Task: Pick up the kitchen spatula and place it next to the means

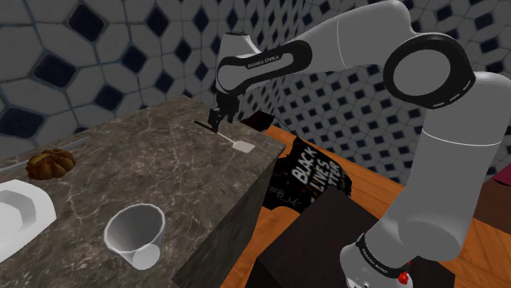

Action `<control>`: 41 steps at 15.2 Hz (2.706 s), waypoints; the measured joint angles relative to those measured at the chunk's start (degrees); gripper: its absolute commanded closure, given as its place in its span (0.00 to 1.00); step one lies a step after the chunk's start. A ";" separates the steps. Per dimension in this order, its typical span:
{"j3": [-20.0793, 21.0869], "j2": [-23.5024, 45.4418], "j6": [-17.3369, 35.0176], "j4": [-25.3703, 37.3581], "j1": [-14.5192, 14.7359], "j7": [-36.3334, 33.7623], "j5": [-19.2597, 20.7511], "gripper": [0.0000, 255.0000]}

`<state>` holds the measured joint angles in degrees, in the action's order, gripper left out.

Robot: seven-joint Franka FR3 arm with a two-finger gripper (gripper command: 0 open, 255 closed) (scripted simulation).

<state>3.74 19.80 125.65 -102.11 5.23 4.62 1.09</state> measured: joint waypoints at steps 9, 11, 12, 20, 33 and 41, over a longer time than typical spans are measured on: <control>-0.07 2.49 3.42 -0.93 0.11 -0.14 0.22 0.00; -0.07 2.50 3.45 -0.94 0.11 -0.14 0.22 0.00; -0.07 2.50 3.45 -0.94 0.11 -0.14 0.22 1.00; -0.07 2.50 3.45 -0.94 0.11 -0.14 0.22 1.00; 0.05 -0.73 -2.94 2.25 0.04 0.00 -0.06 1.00; 0.31 -2.30 -7.61 5.36 0.48 -0.65 -0.06 1.00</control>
<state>4.04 17.50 118.04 -96.76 5.71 3.97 1.03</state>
